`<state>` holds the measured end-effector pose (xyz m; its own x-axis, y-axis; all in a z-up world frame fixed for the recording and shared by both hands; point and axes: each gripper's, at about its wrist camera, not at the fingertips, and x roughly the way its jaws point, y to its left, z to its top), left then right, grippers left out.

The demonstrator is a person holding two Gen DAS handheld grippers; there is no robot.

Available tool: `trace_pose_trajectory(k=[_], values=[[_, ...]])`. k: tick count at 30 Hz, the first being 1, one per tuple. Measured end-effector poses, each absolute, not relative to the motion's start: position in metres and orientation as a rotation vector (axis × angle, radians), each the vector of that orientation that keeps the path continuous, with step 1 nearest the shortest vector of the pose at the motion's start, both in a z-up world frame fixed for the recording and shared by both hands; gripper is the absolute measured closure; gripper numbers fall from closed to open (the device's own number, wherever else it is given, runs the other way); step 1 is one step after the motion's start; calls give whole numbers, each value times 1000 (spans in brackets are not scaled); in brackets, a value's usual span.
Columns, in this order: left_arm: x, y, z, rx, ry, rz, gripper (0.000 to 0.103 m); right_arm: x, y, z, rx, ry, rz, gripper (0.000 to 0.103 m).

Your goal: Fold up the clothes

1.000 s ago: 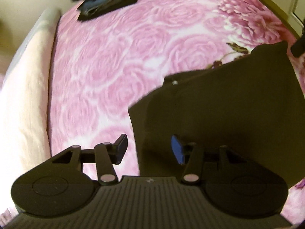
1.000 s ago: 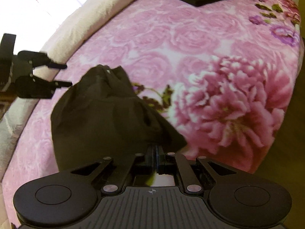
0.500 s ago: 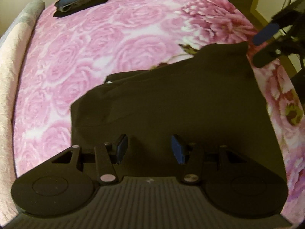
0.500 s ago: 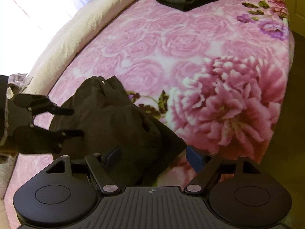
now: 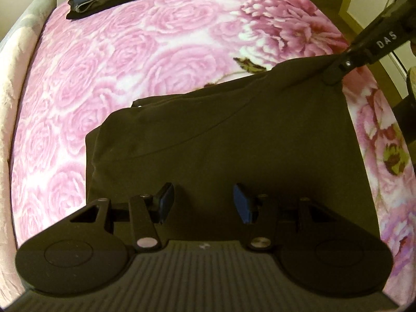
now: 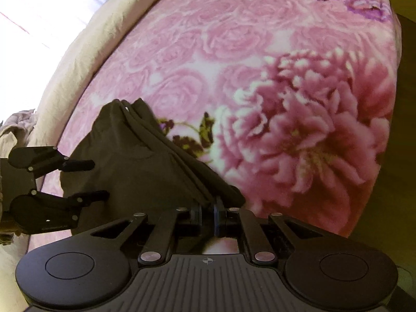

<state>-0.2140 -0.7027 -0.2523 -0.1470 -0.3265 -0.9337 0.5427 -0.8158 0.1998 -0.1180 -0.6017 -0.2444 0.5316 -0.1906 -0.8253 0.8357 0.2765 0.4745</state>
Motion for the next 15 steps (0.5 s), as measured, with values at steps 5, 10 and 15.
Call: trace_pose_trajectory(k=[5, 10, 15], values=[[-187, -712, -250, 1532, 297, -1913, 56, -121, -609, -249, 1082, 728, -798, 97], [-149, -728, -249, 1488, 377, -1769, 56, -129, -603, -239, 994, 780, -879, 90], [-113, -736, -251, 1417, 477, -1676, 57, -125, -588, -211, 882, 775, -885, 63]])
